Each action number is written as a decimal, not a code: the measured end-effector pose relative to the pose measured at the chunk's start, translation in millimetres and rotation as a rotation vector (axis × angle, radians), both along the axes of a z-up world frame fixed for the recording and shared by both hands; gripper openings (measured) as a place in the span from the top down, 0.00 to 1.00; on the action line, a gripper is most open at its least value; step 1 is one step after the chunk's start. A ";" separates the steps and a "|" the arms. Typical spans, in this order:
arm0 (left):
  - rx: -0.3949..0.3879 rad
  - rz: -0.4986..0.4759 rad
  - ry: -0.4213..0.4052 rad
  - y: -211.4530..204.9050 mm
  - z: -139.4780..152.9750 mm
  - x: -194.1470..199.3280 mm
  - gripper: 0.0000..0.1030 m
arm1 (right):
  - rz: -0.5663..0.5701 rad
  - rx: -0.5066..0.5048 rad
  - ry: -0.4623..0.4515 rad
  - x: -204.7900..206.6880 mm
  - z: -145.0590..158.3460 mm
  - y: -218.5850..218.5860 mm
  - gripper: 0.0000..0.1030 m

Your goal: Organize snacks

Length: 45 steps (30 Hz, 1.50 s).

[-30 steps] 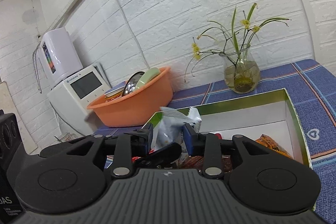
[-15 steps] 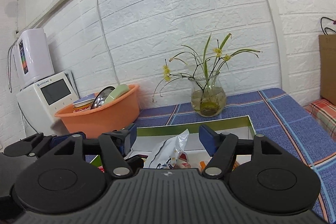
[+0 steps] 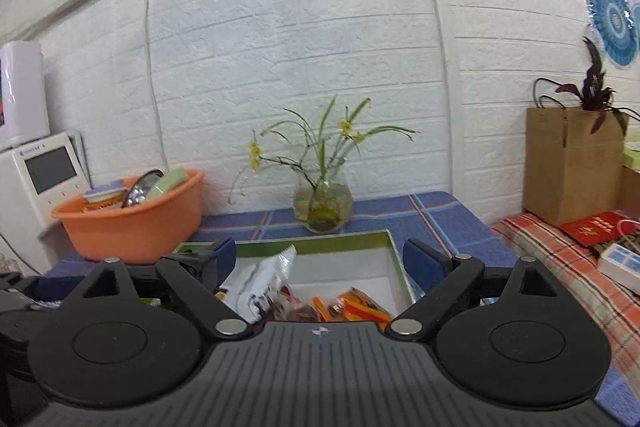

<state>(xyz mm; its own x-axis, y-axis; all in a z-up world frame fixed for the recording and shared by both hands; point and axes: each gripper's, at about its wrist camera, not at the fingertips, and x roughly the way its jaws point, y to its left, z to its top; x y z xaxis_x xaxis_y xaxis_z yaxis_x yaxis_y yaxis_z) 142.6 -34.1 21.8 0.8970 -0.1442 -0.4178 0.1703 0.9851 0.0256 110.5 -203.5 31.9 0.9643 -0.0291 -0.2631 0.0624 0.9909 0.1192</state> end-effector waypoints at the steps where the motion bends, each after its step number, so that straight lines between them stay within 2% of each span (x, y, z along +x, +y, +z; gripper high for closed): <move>1: 0.006 0.003 -0.003 0.4 1.6 -5.5 0.00 | -0.021 -0.015 0.023 -4.0 1.4 1.6 0.00; 3: 0.022 -0.006 -0.006 1.9 5.3 -18.0 0.00 | -0.047 -0.052 0.052 -17.5 3.2 3.9 0.00; 6: 0.007 0.002 -0.030 9.4 5.5 -40.7 0.00 | -0.059 -0.064 0.034 -45.9 2.6 4.9 0.00; 12: 0.048 0.065 -0.066 11.1 -1.9 -85.7 0.00 | -0.084 -0.010 -0.020 -99.2 -10.4 8.0 0.00; 15: 0.068 0.083 -0.090 9.6 -6.1 -107.5 0.00 | -0.067 0.024 0.009 -111.2 -20.3 9.5 0.00; 17: 0.057 0.064 -0.090 10.1 -8.4 -118.1 0.00 | -0.066 0.020 0.034 -114.6 -25.2 13.9 0.00; 19: 0.040 0.092 -0.074 12.6 -10.9 -123.5 0.00 | -0.070 0.007 0.042 -117.5 -27.8 16.7 0.00; 24: -0.025 0.079 -0.008 22.8 -19.1 -123.5 0.00 | -0.110 0.006 0.050 -126.1 -33.3 19.8 0.00; 29: 0.046 0.172 0.012 25.9 -33.1 -116.4 0.00 | -0.151 -0.008 0.053 -127.7 -40.5 21.4 0.00; 34: 0.054 0.169 0.019 29.3 -40.0 -114.1 0.00 | -0.152 -0.025 0.078 -126.9 -45.8 25.0 0.00; 41: 0.035 0.127 -0.030 27.5 -40.6 -120.2 0.00 | -0.137 -0.067 -0.058 -144.7 -37.2 33.6 0.00; 45: 0.025 0.114 -0.032 26.8 -39.5 -121.5 0.00 | -0.142 -0.123 -0.064 -144.3 -34.8 38.4 0.00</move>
<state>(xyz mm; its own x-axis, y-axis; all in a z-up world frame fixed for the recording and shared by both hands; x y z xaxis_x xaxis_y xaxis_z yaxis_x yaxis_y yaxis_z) 21.1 -7.3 -17.7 0.9198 -0.0306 -0.3912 0.0559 0.9970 0.0535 -33.9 -165.1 -2.9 0.9630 -0.1939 -0.1873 0.1985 0.9801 0.0060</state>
